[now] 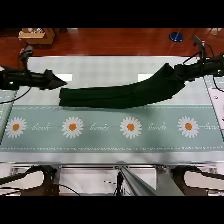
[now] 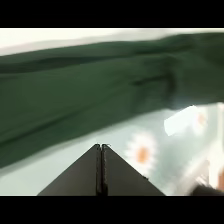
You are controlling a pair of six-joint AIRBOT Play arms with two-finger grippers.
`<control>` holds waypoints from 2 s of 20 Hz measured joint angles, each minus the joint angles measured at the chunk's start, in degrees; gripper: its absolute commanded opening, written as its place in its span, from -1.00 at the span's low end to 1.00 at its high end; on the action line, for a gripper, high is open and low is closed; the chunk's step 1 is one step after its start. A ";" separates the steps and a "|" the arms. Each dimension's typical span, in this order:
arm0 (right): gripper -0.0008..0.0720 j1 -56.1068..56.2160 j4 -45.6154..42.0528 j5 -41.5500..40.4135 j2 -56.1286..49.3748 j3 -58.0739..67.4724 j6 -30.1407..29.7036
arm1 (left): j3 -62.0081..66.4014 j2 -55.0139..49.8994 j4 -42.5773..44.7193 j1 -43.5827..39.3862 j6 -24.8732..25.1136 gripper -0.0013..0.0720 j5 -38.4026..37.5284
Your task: Fold the shirts.
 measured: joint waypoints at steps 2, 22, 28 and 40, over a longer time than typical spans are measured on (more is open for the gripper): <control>-0.93 0.00 -0.76 2.01 2.32 0.00 1.36 | 0.00 -0.11 -2.19 -7.13 -0.79 -0.90 3.89; -0.92 0.00 -3.50 13.03 16.83 0.00 11.50 | 0.07 -17.53 -21.49 -45.94 -1.18 -0.90 27.91; -0.92 0.07 -4.79 13.46 17.00 0.00 12.48 | 5.27 -25.29 -26.45 -49.64 -0.87 -0.90 28.46; -0.92 6.38 -12.79 11.65 14.97 0.00 13.40 | 9.09 -12.04 -12.83 -26.23 -0.28 -0.91 11.50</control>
